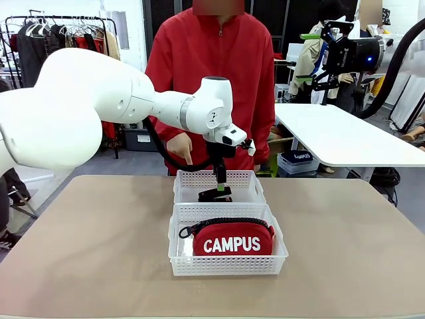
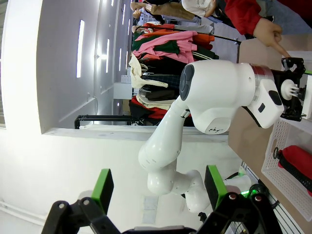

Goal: Distribute items into two baskets.
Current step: Place the picked Stapler into the Organizing basket as instructed by the person.

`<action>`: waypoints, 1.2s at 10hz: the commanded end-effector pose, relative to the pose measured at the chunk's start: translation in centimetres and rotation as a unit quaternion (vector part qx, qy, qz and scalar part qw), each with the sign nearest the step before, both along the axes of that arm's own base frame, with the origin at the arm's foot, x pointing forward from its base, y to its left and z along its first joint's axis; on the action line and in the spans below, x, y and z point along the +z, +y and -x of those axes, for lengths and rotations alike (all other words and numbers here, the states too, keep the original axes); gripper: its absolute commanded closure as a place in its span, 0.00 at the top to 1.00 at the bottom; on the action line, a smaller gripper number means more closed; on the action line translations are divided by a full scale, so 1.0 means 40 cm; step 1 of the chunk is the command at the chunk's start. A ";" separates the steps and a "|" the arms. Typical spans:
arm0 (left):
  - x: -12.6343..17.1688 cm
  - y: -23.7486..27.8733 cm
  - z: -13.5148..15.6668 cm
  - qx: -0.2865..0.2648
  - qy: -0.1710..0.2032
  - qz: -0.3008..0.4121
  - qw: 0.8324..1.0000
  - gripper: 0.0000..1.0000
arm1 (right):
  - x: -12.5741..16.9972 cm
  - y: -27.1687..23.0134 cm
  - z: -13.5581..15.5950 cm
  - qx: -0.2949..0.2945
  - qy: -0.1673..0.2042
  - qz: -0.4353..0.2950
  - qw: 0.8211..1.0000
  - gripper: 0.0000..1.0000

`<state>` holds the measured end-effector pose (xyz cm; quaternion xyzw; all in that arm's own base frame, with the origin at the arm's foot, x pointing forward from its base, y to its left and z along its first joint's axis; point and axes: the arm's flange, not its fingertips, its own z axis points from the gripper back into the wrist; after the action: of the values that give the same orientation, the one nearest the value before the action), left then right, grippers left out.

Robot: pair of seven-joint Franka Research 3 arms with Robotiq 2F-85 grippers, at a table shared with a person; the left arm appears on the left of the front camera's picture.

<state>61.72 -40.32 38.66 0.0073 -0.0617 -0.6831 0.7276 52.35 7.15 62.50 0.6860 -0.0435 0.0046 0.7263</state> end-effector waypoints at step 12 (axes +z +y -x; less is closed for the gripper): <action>-0.001 0.000 -0.001 -0.002 -0.001 0.001 1.000 1.00 | 0.009 0.002 0.002 -0.001 0.006 -0.004 1.000 1.00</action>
<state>61.75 -40.34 38.35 0.0065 -0.0604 -0.6833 0.7276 52.35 7.15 62.50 0.6860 -0.0435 0.0046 0.7263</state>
